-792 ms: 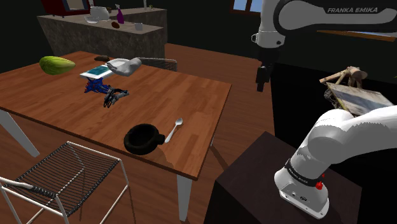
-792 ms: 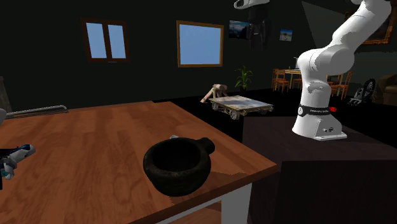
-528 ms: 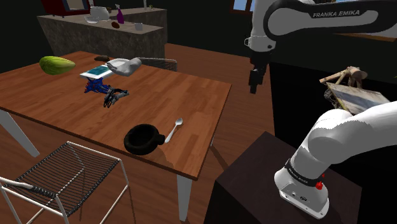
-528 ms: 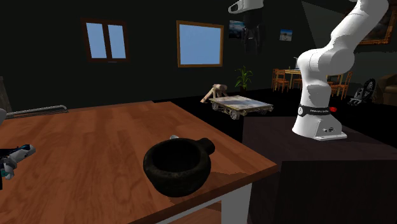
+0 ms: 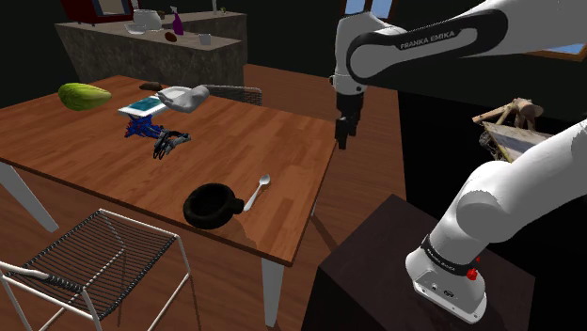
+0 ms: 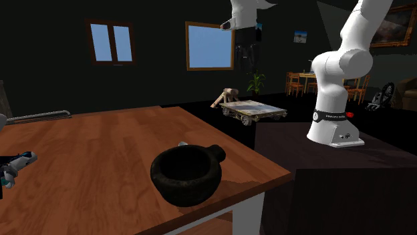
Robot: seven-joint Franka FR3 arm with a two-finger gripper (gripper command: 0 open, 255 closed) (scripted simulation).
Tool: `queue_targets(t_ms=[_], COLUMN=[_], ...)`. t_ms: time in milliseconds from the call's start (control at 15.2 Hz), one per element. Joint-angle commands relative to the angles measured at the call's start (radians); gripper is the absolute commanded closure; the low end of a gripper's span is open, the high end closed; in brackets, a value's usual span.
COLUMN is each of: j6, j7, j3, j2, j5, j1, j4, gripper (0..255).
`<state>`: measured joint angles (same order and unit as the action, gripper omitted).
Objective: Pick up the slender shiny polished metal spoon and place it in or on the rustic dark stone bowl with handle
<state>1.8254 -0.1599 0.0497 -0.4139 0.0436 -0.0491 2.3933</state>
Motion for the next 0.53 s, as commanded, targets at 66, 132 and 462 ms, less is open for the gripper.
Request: queue_targets(t_ms=[66, 132, 462], j6=[0.074, 0.096, 0.191], j7=[-0.003, -0.003, -0.002], j3=[0.006, 0.009, 0.024], j2=[0.110, 0.148, 0.341], j5=[-0.003, -0.004, -0.006], j1=[-0.006, -0.009, -0.022], j4=[-0.037, -0.052, -0.148], gripper=[0, 0, 0])
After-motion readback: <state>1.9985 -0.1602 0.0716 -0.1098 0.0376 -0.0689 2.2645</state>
